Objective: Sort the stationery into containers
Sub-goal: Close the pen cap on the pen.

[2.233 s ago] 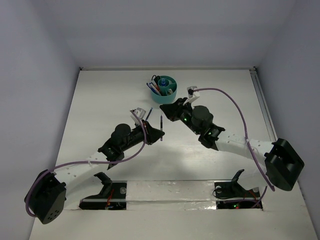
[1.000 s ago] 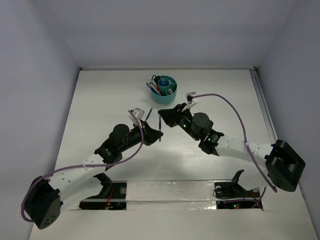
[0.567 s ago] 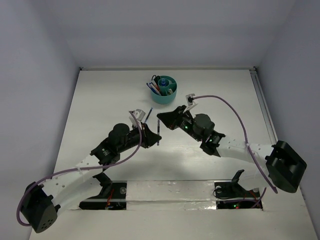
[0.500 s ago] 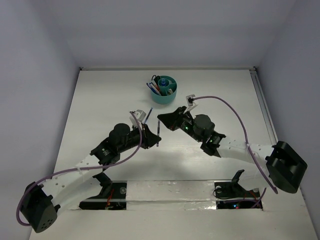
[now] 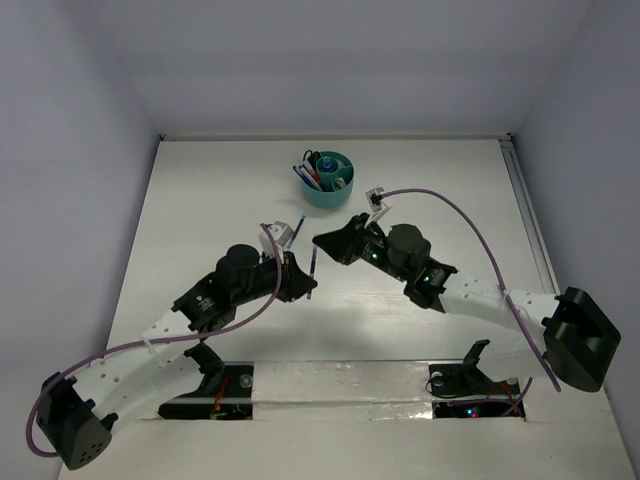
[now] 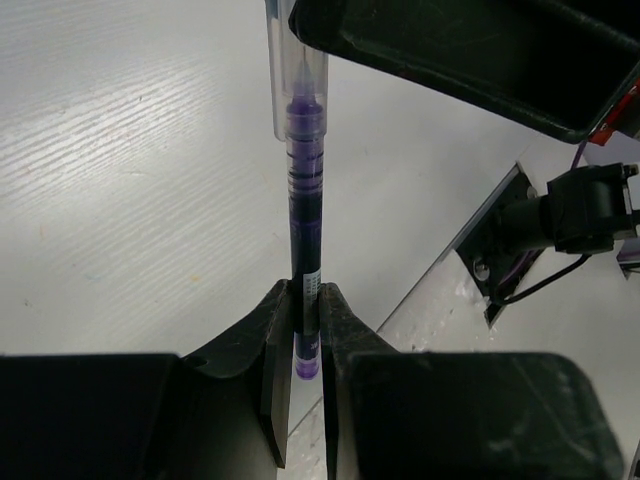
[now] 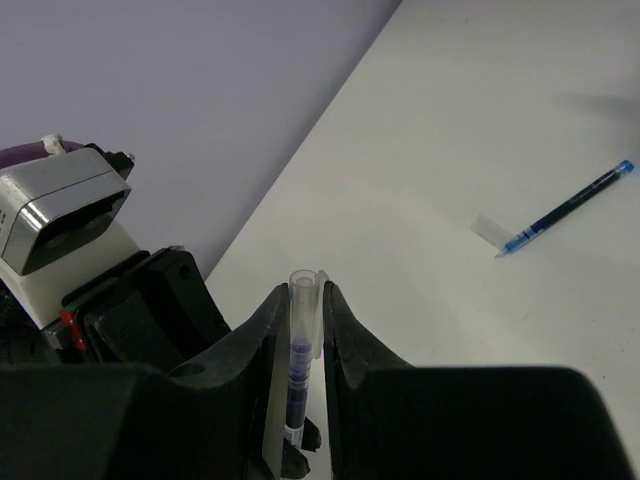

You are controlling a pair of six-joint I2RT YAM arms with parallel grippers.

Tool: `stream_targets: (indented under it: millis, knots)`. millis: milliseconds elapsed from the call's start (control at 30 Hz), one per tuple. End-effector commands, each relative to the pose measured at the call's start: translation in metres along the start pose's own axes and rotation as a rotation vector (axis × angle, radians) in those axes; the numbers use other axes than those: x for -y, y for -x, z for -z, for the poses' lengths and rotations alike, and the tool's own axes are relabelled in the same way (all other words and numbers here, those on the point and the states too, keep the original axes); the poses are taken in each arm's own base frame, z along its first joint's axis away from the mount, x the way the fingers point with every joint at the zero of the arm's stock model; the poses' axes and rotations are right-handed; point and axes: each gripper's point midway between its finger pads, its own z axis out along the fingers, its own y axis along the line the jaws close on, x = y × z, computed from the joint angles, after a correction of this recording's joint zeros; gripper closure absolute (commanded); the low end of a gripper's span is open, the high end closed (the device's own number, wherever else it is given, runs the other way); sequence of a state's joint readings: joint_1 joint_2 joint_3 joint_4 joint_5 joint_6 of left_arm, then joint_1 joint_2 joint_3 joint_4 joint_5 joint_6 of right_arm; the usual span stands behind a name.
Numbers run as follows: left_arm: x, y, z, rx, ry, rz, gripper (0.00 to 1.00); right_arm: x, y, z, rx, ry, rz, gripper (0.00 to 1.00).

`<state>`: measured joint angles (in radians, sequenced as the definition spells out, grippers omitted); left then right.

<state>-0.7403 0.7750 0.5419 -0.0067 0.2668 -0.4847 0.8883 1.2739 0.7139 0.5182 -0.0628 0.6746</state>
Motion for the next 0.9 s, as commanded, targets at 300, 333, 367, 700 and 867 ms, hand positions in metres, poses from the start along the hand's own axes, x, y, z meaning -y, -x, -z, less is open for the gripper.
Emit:
stream_targets:
  millis: [300,333,367,700,867]
  knots:
    - [0.072,0.144,0.056,0.462,-0.13,-0.182,1.0,0.005,-0.15,0.066,-0.673,0.112,-0.04,1.0]
    - [0.073,0.144,0.059,0.467,-0.131,-0.196,1.0,0.002,-0.15,0.067,-0.681,0.129,-0.036,1.0]
    - [0.075,0.143,0.061,0.468,-0.139,-0.203,1.0,-0.001,-0.15,0.068,-0.694,0.15,-0.038,1.0]
    - [0.091,0.129,0.078,0.442,-0.228,-0.261,1.0,-0.029,-0.116,0.057,-0.676,0.22,0.027,1.0]
    - [0.091,0.15,0.095,0.519,-0.172,-0.273,1.0,-0.032,-0.135,0.059,-0.74,0.253,-0.022,1.0]
